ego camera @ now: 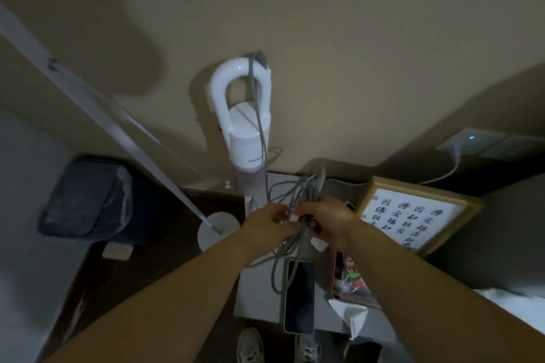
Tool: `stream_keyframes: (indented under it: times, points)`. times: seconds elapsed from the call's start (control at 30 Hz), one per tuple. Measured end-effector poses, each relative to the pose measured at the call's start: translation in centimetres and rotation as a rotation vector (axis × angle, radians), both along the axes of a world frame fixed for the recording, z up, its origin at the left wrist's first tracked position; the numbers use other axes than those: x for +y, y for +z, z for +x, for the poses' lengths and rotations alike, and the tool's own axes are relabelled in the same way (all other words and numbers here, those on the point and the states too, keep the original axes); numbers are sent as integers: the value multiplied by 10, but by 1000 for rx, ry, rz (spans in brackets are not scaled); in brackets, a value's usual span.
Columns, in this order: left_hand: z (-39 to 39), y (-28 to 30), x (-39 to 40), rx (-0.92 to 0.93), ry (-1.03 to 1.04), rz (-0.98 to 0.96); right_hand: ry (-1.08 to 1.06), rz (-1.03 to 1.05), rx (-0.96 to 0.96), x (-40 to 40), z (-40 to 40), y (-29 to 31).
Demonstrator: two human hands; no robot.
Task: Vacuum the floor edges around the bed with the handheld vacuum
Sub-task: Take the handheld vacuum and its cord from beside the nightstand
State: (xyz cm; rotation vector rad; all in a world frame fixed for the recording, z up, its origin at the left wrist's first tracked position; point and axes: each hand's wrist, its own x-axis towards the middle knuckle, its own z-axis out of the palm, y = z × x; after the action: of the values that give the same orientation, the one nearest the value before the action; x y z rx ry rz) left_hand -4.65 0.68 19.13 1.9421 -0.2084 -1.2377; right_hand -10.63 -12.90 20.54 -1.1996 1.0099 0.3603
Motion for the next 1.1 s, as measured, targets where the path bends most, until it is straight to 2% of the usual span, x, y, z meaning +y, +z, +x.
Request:
stream_keyframes:
  times: [0.2,0.33,0.43,0.57,0.63,0.77,0.83,0.93,1.0,1.1]
  points:
    - [-9,45,5,209,153,-165,80,10,-90,20,-5,36]
    - [-13,49,14,5,44,-125,51,113,-89,27,-1,45]
    - [-17,52,22,-47,-9,-128,177,-23,-83,27,2,50]
    - [-17,47,26,-162,-30,-57,322,-323,-42,24,6,56]
    - [-14,47,26,-235,-28,0,276,-382,-111,26,9,60]
    - [-6,42,31,-385,-257,150,193,-349,-245,36,18,71]
    - [1,44,32,-419,-347,198,168,-372,-222,36,24,70]
    - [7,47,40,-412,-443,248,39,-552,-132,14,38,64]
    - [9,40,55,-384,-424,251,-100,-616,-108,-10,48,61]
    - [12,26,73,-346,-296,256,-226,-510,-93,-35,51,48]
